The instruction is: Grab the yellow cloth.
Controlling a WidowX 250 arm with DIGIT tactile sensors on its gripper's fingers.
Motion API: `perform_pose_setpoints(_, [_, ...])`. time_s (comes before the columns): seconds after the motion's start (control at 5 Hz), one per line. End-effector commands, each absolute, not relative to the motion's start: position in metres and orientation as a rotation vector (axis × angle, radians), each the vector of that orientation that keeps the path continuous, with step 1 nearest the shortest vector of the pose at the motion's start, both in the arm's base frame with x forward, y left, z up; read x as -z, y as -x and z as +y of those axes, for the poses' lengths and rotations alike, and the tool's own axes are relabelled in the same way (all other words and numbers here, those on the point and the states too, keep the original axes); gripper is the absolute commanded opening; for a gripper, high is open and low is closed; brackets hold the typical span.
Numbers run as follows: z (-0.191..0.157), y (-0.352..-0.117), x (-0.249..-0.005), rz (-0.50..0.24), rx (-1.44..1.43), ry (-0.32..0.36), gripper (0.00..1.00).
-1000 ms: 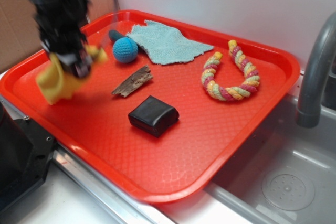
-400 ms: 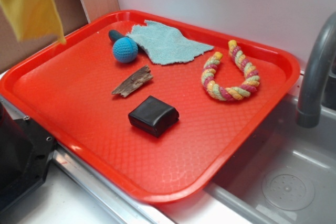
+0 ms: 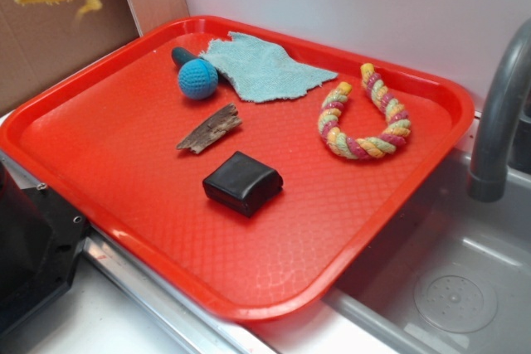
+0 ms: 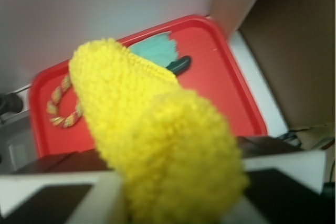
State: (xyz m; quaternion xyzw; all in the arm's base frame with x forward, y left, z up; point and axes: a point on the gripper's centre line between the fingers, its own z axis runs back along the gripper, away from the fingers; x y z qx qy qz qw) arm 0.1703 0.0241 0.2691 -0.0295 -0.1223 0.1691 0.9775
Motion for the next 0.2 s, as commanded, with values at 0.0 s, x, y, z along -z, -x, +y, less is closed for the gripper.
perform_pose_setpoints(0.0, [0.0194, -0.1580, -0.2665, -0.276, -0.352, 0.052, 0.00])
